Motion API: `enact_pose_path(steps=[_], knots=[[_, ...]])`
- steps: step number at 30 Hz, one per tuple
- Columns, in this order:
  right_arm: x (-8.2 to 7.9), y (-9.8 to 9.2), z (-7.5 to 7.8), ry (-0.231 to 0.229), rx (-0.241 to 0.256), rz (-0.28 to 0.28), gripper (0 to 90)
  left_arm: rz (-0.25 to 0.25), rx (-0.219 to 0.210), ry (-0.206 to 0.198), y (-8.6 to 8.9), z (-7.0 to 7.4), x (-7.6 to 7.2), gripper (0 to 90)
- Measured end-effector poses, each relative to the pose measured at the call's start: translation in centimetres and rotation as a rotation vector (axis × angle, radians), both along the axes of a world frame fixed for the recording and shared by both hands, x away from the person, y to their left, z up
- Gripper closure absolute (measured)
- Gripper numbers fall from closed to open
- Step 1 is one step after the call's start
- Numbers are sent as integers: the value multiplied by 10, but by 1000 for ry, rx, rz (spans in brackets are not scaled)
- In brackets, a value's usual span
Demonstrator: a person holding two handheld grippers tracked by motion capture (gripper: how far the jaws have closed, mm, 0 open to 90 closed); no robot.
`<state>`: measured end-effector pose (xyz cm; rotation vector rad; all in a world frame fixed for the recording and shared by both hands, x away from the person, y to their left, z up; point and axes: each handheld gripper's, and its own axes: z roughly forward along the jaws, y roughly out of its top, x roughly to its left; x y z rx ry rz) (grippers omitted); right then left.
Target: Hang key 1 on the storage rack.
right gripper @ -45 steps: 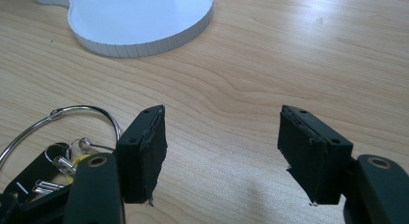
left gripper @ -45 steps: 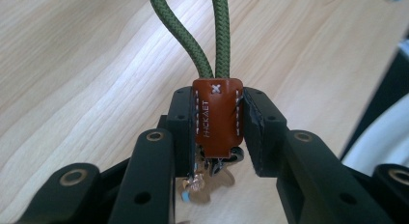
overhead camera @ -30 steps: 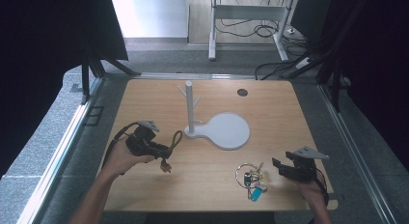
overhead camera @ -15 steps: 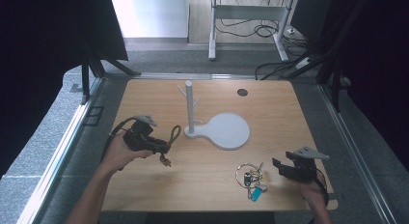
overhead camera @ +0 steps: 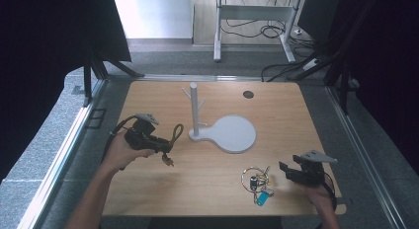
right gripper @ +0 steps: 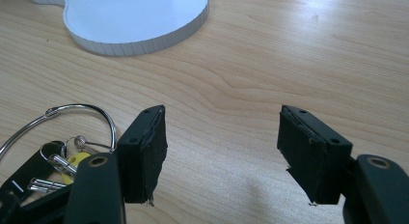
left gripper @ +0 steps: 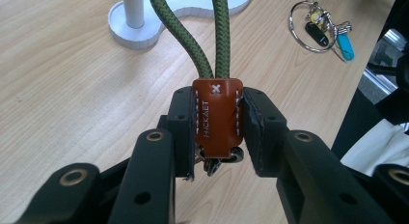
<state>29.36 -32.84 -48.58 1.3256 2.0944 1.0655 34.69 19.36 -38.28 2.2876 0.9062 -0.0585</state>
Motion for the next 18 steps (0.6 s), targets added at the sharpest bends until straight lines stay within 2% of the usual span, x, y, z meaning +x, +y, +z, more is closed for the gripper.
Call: enact_pose_path(steps=[6, 10, 18], knots=[[0, 0, -1, 2, -1, -5, 347, 9, 6, 0, 2, 3, 6, 676], [1, 0, -1, 9, -7, -9, 348, 7, 29, -4, 5, 6, 11, 676], [1, 0, -3, 16, -9, -12, 350, 26, 16, -18, 11, 11, 18, 676]])
